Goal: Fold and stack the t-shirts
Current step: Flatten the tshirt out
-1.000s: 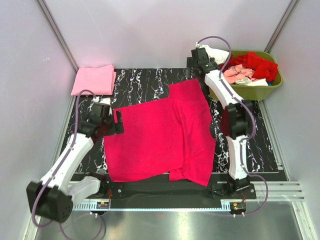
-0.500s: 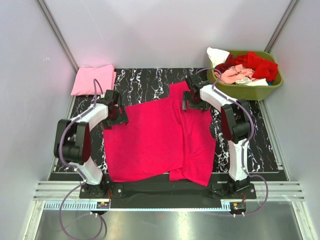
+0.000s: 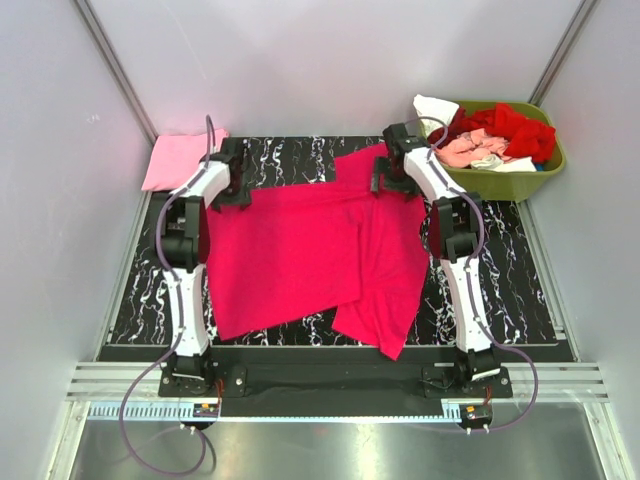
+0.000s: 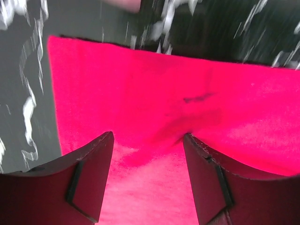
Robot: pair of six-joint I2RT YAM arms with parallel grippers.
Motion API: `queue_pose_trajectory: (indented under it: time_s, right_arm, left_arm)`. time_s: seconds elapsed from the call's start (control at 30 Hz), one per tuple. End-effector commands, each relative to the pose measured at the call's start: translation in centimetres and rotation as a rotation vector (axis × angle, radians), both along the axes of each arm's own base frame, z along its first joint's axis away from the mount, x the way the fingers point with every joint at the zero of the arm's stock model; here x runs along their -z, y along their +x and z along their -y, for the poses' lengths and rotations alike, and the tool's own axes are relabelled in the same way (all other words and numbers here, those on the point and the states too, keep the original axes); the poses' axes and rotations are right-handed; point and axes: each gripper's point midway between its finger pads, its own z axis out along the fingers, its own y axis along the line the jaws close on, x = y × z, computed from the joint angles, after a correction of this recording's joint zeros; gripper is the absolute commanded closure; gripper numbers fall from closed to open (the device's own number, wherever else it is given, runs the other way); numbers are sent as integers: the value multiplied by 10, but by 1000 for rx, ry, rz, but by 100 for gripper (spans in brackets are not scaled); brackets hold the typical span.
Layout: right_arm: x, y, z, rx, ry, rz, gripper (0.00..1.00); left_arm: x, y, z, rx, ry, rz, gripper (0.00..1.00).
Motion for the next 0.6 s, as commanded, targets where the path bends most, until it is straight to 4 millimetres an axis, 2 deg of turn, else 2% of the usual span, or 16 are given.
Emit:
queue_pose_trajectory:
  time_s: [0.0, 0.03, 0.07, 0.13, 0.17, 0.2, 0.23, 0.27, 0.3, 0.37, 0.4, 0.47, 0.5, 0.53, 0.57]
  right_arm:
    - [25, 9, 7, -26, 18, -52, 5]
    - [24, 13, 7, -32, 51, -46, 4]
    - [20, 20, 7, -41, 66, -26, 4]
    - [22, 28, 5, -49, 91, -3, 3]
    - [21, 33, 6, -66, 90, 13, 2]
    - [20, 36, -2, -109, 135, 25, 1]
    - [20, 37, -6, -117, 152, 28, 0]
    - [18, 38, -10, -150, 162, 37, 0]
    - [12, 40, -11, -160, 171, 49, 0]
    - [6, 41, -10, -160, 160, 62, 0]
    - [-13, 44, -9, -162, 163, 99, 0]
    - [-25, 41, -6, -156, 151, 115, 0]
    - [-58, 45, -6, -157, 157, 182, 0]
    - [-69, 42, -5, -155, 157, 196, 0]
    - [-92, 38, -4, -152, 162, 228, 0]
  left_arm:
    - [12, 13, -30, 19, 118, -65, 34]
    - [14, 18, -31, 22, 114, -61, 34]
    - [2, 34, -32, 27, 118, -25, 35]
    - [8, 45, -33, 53, 130, -26, 35]
    - [-3, 60, -32, 64, 129, 19, 34]
    - [-7, 74, -29, 94, 126, 51, 34]
    - [-3, 75, -26, 118, 121, 43, 34]
    - [-15, 89, -23, 134, 115, 90, 32]
    - [-15, 94, -18, 156, 112, 95, 31]
    - [-35, 103, -10, 162, 110, 140, 28]
    - [-57, 103, 1, 169, 105, 181, 25]
    - [-73, 97, 12, 187, 107, 212, 21]
    - [-108, 92, 23, 200, 107, 276, 17]
    - [-111, 83, 26, 203, 99, 275, 16]
    - [-142, 75, 30, 189, 79, 328, 15]
